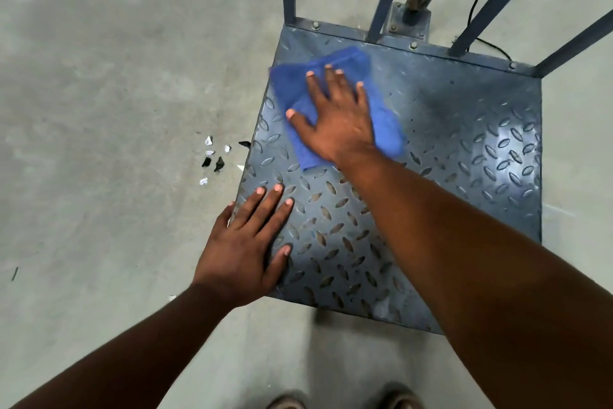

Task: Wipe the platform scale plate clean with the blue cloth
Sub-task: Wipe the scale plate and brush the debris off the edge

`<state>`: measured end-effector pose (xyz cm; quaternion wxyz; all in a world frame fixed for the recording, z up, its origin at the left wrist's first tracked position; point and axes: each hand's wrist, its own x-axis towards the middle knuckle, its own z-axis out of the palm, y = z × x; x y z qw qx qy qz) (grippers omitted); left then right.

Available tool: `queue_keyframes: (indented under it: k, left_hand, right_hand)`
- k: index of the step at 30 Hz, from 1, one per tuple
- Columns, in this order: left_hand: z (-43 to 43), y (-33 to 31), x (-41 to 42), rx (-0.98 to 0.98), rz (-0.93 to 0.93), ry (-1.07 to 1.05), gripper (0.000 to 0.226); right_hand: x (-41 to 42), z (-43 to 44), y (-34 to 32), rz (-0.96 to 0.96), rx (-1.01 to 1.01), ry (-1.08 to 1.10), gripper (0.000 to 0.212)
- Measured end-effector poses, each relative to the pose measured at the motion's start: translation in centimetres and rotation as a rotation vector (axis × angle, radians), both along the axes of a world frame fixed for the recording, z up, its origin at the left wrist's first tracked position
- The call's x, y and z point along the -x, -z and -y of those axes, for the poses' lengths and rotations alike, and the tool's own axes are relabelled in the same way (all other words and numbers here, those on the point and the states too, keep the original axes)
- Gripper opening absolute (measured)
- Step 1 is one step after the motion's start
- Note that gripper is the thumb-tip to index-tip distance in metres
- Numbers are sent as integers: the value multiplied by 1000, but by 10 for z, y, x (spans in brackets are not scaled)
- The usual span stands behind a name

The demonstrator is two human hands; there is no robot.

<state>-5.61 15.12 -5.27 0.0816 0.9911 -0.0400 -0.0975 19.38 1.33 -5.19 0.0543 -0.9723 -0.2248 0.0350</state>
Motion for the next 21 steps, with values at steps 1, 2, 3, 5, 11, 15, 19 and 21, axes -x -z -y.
queue_keyframes:
  k: [1,2,3,5,11,15,19,21]
  left_hand:
    - [0,0,1,3,4,-3,76]
    - [0,1,1,3,8,-3,76]
    - [0,1,0,2,11,0,76]
    - [0,0,1,0,11,-3,76]
    - [2,-2,1,-10,22,-1,75]
    - [3,-4,-1,-10,17,-1,70]
    - [3,-5,1,-4,47,-4,69]
    - [4,-4,1,-1,56,-11,70]
  right_hand:
    - [-5,3,0,-17,11,70,84]
    - [-5,3,0,-24,20,111,85]
    - [-1,0,0,-20,27,113,85]
    - [11,-7,1,-10,28,36,84]
    - [37,-9,-3,-30,47,-24,83]
    - [94,-6,-2,-3,21,-61,75]
    - [109,7,-4,5,7,-84,69]
    - [98,18,-2,32,3,-113,72]
